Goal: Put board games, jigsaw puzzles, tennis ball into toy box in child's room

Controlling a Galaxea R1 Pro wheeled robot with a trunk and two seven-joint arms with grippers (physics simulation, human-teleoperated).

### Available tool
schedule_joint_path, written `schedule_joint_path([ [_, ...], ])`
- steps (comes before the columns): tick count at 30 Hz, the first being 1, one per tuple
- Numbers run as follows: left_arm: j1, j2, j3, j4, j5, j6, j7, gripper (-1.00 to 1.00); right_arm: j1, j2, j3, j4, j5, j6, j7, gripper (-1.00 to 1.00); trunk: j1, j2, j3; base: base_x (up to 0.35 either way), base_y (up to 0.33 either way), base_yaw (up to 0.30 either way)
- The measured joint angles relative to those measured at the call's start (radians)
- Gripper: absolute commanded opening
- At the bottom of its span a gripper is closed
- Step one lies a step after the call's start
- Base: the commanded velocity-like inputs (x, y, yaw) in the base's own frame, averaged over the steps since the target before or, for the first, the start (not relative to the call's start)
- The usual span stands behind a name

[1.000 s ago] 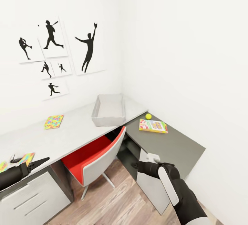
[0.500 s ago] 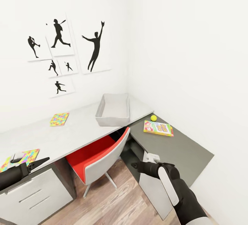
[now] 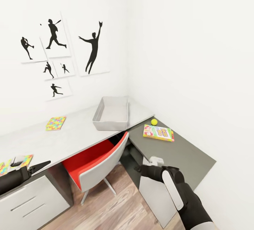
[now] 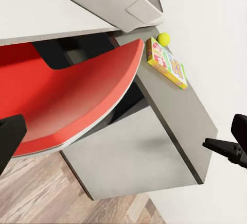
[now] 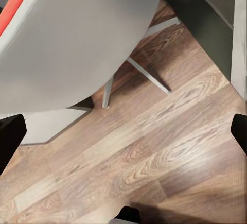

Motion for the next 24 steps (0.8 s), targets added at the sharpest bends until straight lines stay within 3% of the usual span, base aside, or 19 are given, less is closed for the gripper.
schedule_joint_path([
  [4,0.000,0.000,0.000,0.000,-0.001,0.000,0.000,1.00,0.000,-0.001,0.001,-0.017,-0.001,0.003,0.001,1.00,0.000,0.000,0.000,0.042,-0.077,0.000],
  [8,0.000,0.000,0.001,0.000,-0.001,0.000,0.000,1.00,0.001,-0.002,0.003,-0.135,-0.002,0.020,-0.001,1.00,0.000,0.000,0.000,0.009,-0.018,0.000],
  [11,0.000,0.000,0.001,0.000,-0.001,0.000,0.000,1.00,0.002,-0.001,0.002,-0.271,-0.001,0.096,-0.003,1.00,0.000,0.000,0.000,0.003,-0.005,0.000],
  [14,0.000,0.000,0.001,0.000,-0.001,0.001,-0.001,1.00,0.006,-0.001,-0.006,-0.349,-0.001,0.183,-0.005,1.00,0.000,0.000,0.000,0.001,0.001,0.000],
  [24,0.000,0.000,0.002,-0.001,-0.001,0.001,0.000,1.00,0.009,-0.001,-0.010,-0.373,-0.002,0.217,-0.008,1.00,0.000,0.000,0.000,0.034,0.164,0.000],
])
